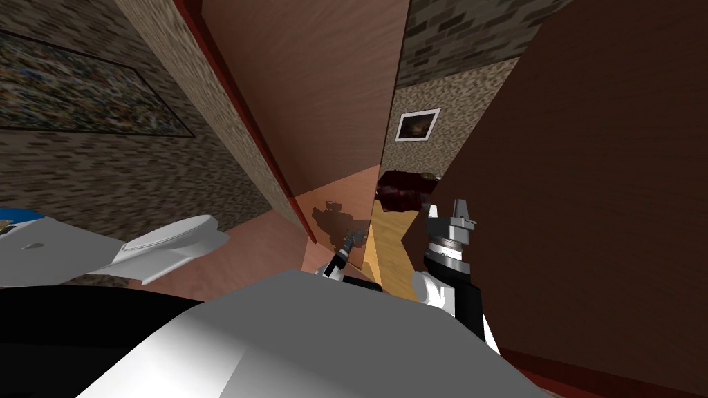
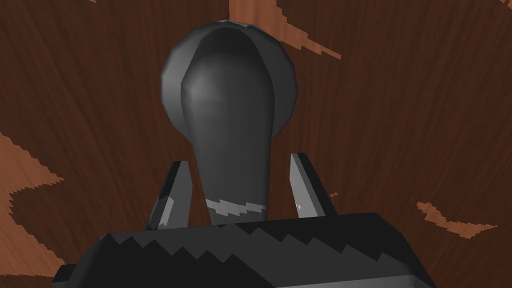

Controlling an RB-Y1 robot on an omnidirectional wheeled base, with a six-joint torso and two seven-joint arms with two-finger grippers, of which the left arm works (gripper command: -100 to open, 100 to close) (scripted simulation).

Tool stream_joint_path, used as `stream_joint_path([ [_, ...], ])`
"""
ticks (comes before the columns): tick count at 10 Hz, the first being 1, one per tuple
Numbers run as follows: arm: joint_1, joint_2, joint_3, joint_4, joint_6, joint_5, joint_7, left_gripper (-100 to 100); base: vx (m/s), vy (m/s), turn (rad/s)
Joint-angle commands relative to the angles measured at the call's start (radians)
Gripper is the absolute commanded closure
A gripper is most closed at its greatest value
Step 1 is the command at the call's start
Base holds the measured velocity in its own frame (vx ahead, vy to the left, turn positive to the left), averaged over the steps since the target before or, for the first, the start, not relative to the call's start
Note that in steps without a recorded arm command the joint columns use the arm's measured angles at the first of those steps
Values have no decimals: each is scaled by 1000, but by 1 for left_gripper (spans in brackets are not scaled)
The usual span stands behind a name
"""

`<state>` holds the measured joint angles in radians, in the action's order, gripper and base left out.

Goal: Push the door open

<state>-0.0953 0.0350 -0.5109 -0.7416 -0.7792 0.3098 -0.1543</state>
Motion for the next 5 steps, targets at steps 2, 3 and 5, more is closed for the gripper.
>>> stream_joint_path([
  [2, 0, 0, 0, 0, 0, 0, 0, 100, -25, 9, -4],
  [3, 0, 0, 0, 0, 0, 0, 0, 100, -16, 6, 2],
  [5, 0, 0, 0, 0, 0, 0, 0, 100, -4, 1, 1],
])
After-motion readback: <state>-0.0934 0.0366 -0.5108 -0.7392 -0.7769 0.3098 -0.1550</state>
